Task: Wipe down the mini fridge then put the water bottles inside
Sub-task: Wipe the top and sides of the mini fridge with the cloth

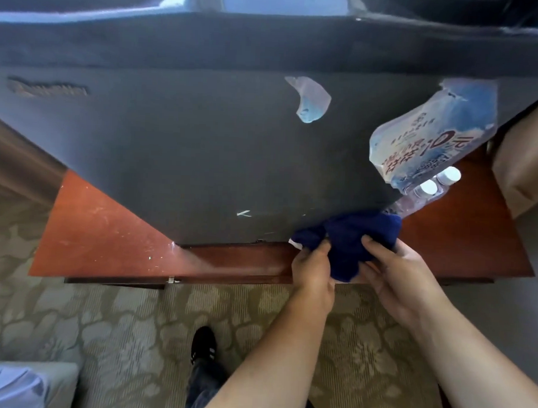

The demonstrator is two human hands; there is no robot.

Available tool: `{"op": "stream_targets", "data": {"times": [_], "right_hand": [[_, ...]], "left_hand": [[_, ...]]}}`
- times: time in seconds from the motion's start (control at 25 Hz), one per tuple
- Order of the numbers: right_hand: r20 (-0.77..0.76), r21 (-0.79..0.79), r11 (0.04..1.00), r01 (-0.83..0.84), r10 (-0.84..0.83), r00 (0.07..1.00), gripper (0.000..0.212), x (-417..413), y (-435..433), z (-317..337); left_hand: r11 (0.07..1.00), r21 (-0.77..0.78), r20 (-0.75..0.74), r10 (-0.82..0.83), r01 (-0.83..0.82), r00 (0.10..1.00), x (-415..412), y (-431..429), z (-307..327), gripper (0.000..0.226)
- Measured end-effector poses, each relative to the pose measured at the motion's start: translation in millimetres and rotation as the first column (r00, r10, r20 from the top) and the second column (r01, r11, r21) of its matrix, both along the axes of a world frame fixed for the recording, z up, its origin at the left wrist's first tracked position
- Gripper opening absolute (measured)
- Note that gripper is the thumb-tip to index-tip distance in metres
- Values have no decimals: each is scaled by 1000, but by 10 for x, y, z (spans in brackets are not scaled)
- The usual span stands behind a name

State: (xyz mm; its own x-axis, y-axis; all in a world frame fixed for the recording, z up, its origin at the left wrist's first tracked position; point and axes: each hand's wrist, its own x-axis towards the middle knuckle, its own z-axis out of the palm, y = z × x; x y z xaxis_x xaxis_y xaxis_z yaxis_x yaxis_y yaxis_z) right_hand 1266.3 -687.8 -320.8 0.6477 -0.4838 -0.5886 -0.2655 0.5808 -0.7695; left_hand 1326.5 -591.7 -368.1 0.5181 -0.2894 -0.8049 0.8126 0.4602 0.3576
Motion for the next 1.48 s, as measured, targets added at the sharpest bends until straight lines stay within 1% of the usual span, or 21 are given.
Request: {"op": "stream_targets", "data": {"times": [0.12, 0.16, 0.24, 0.36, 0.48, 0.56, 0.68, 0.84, 0.96, 1.0, 1.04, 1.08, 1.16, 1.24, 1.32, 1.4, 1.48], "right_hand": [[98, 90, 995, -34, 25, 995, 40, 158, 417, 185], [129, 103, 992, -67, 53, 990, 41, 232, 596, 262], [166, 104, 983, -149, 131, 977, 35, 410, 1004, 408], [165, 107, 968, -226, 207, 964, 29, 668, 1593, 536], [144, 113, 950, -292, 275, 951, 28, 872, 2076, 595], [107, 112, 940, -322, 311, 944, 32, 958, 2299, 573], [81, 165, 930, -327, 318, 945, 36, 1019, 2412, 444], [39, 225, 926, -302, 301, 953, 34, 968, 2141, 194], [-43, 235, 945, -227, 243, 969, 37, 794, 1687, -42], [-77, 223, 957, -188, 209, 975, 38, 712, 1512, -142], [-115, 210, 968, -137, 164, 980, 38, 616, 1320, -238], [-145, 196, 977, -81, 111, 983, 37, 519, 1100, -322], [-196, 154, 988, -3, 33, 980, 36, 315, 609, -434], [-232, 89, 996, -12, 32, 972, 36, 133, 198, -503], [-253, 47, 995, -87, 96, 963, 40, -16, -72, -542], [-273, 58, 992, -116, 127, 954, 42, -91, -156, -567], [-264, 93, 986, -138, 158, 952, 39, -41, -66, -558]], "left_hand": [[992, -86, 32, 99, -96, 995, 112, 435, 130, 32], [984, -112, 51, 143, -137, 988, 175, 616, 195, 34], [969, -118, 100, 227, -215, 969, 314, 1006, 331, 34], [960, -20, 193, 277, -278, 941, 497, 1599, 497, 28], [961, 140, 294, 189, -238, 937, 663, 2143, 574, 23], [951, 225, 315, 135, -212, 940, 760, 2431, 587, 27], [943, 241, 326, 146, -231, 934, 855, 2641, 533, 31], [919, 310, 290, 152, -243, 945, 766, 2443, 314, 29], [906, 333, 206, 201, -262, 958, 616, 1958, 48, 18], [908, 330, 169, 214, -260, 962, 542, 1751, -64, 20], [916, 315, 131, 216, -248, 967, 461, 1529, -172, 27], [933, 292, 90, 192, -210, 977, 386, 1286, -259, 34], [954, 282, 9, 105, -103, 994, 248, 794, -359, 38], [962, 269, -31, 50, -40, 998, 138, 421, -423, 38], [972, 233, -39, 19, -10, 999, 60, 185, -514, 30], [980, 199, -28, 2, 4, 1000, 35, 94, -615, 18], [985, 170, -12, 23, -20, 1000, 43, 136, -661, 11]]}}
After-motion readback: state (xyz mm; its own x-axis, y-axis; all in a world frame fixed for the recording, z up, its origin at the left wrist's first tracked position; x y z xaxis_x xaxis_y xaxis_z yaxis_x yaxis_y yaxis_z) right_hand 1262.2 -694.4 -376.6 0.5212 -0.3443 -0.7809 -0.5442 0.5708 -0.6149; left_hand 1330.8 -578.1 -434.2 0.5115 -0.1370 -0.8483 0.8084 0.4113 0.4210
